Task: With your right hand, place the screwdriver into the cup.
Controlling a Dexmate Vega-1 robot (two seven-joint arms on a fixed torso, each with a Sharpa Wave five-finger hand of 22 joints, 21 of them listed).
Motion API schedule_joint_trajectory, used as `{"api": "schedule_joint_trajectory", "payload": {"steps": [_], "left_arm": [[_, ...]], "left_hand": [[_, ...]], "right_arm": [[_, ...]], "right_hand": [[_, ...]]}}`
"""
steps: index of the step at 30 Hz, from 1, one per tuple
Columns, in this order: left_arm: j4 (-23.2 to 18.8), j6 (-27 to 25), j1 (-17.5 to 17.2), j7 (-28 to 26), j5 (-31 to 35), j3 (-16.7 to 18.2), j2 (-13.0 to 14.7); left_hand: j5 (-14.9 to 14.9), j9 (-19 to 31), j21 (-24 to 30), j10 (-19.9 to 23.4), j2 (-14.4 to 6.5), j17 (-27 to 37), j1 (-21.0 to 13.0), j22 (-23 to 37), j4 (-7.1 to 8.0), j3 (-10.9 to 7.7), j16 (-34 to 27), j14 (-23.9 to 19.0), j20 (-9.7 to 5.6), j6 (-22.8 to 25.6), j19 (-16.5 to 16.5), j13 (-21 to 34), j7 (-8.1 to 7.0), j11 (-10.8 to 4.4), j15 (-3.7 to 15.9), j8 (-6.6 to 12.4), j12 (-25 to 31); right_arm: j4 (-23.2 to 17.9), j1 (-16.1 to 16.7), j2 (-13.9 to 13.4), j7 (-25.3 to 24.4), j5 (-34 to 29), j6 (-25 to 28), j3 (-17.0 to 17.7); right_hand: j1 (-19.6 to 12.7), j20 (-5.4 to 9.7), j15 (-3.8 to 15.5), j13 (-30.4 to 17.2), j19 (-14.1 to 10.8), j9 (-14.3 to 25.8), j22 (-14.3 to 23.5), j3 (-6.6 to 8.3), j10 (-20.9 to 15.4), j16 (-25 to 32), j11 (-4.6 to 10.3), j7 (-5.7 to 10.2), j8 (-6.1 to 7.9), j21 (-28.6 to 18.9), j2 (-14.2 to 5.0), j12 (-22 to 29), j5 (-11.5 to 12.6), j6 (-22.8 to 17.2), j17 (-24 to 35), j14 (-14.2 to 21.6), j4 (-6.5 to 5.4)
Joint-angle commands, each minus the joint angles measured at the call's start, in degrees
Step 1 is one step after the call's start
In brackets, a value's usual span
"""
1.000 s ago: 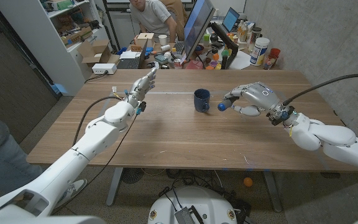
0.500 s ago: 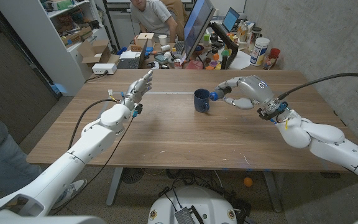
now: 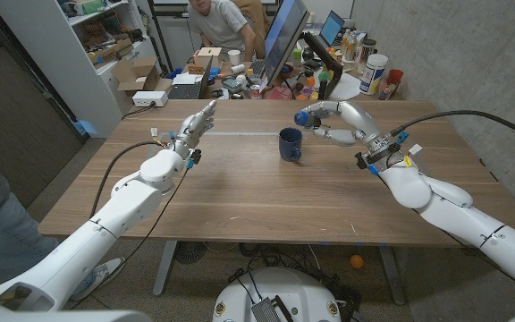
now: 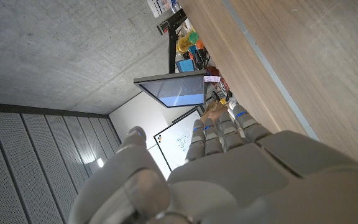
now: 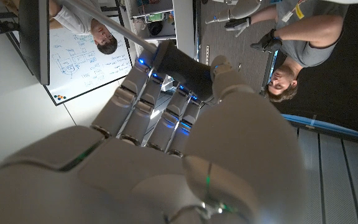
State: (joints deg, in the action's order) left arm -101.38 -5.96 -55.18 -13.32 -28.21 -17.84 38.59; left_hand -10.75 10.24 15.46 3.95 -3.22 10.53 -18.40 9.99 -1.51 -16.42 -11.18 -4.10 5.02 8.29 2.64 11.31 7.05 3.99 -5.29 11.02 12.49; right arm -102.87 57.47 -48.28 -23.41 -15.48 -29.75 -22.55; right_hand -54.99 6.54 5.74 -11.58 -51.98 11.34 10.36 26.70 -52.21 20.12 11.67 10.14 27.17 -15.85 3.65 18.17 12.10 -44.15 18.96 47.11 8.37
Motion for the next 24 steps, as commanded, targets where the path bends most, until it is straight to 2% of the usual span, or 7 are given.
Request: {"api": "schedule_joint_trajectory", "payload": {"steps": [1,11,24], "left_arm": [[0.0,0.5,-0.9,0.5,-0.3,0.5,0.5],[0.5,1.0,-1.3,0.7,-0.6,0.6,0.4],[-1.3,0.0,-1.1,-0.2,1.3,0.6,1.5]], "left_hand": [[0.2,0.2,-0.1,0.6,-0.4,0.2,-0.1,0.2,-0.30,-0.13,0.1,0.0,0.31,0.5,0.0,0.2,-0.03,0.16,-0.33,-0.10,-0.1],[0.2,0.2,-0.3,0.6,-0.4,0.2,-0.1,0.2,-0.38,-0.14,0.1,0.0,0.30,0.5,0.0,0.2,-0.10,0.23,-0.34,-0.09,-0.1],[0.2,0.2,-0.5,0.5,-0.5,0.2,-0.1,0.3,-0.49,-0.15,0.1,0.0,0.31,0.5,0.0,0.2,-0.12,0.24,-0.36,-0.10,-0.2]], "right_arm": [[1.2,-2.0,5.8,4.8,6.2,-0.9,-1.1],[2.7,-3.9,8.5,6.5,8.0,-1.5,-1.7],[6.6,-6.8,12.3,6.3,7.5,-3.6,-3.3]], "right_hand": [[-6.2,-0.04,6.40,-0.2,-0.5,0.3,0.0,-0.32,-0.7,0.3,-0.12,-1.14,0.42,-0.1,-6.57,-0.4,0.1,-12.6,0.2,0.8,-0.06],[-6.4,0.00,6.36,-0.2,-0.6,0.3,0.0,-0.61,-0.9,0.1,-0.49,-1.25,0.37,-0.1,-6.76,-0.7,-0.1,-12.6,0.2,1.0,-0.03],[-6.6,-0.08,6.40,-0.2,-0.8,0.3,0.0,-0.84,-1.0,-0.1,-0.12,-1.34,0.30,-0.1,-6.89,-1.0,-0.2,-12.6,0.1,1.2,0.05]]}}
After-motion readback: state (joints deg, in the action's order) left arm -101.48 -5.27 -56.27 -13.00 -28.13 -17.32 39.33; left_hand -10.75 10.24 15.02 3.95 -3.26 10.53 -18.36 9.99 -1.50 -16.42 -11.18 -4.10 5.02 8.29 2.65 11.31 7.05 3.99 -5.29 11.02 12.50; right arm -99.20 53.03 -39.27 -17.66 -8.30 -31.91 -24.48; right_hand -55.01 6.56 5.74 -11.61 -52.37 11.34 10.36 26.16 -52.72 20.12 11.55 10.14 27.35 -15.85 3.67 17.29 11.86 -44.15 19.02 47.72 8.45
